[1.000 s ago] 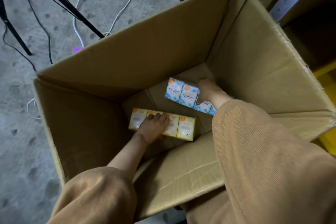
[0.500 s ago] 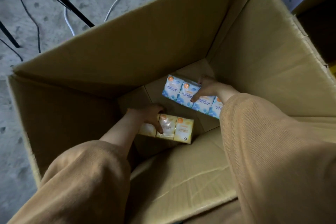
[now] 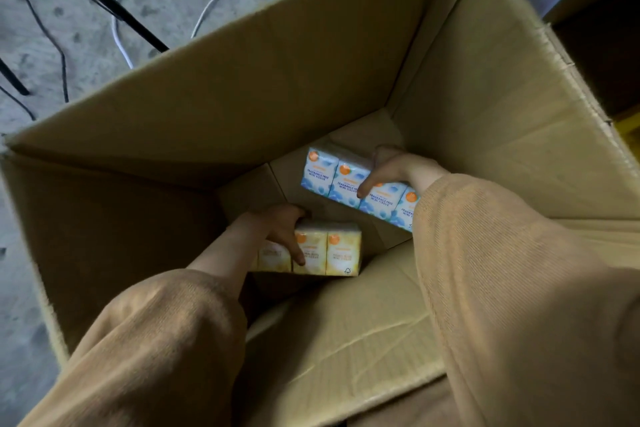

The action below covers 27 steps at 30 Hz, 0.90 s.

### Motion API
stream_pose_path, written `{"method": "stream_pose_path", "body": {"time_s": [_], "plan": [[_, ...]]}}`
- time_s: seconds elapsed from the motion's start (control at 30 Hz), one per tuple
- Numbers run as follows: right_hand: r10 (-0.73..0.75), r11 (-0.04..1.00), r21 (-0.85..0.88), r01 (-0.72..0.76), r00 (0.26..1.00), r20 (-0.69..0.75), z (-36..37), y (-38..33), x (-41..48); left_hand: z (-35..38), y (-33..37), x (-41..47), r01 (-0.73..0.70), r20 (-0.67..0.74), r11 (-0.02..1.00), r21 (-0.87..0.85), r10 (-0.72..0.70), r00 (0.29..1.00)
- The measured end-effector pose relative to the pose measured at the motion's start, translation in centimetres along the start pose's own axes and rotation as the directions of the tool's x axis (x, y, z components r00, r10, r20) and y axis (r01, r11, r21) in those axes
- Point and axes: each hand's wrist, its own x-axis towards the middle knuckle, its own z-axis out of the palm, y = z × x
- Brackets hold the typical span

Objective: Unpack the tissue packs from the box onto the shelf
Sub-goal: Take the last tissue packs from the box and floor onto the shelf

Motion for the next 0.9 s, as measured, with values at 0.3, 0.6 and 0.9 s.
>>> {"method": "stream_pose_path", "body": {"time_s": [0.3,0.6,0.9], "plan": [[-0.053,0.967,-0.252,0.047,0.998,-0.018,-1.9,-3.2,-6.4,-2.1,1.7,-5.1,-0.017,-0.053,0.987,0.162,0.026,0.998],[-0.196,0.937,-0.332,0.113,0.954,-0.229,-4.5,-7.1,-19.4,-3.9,3.9,-15.6,-0.051,-0.288,0.960,0.276,0.133,0.948],[-0.334,0.930,-0.288,0.230,0.856,-0.395,-6.2,-8.8,-32.6,-5.6,7.7,-26.9,0.027,-0.538,0.922,0.387,0.202,0.819]]}}
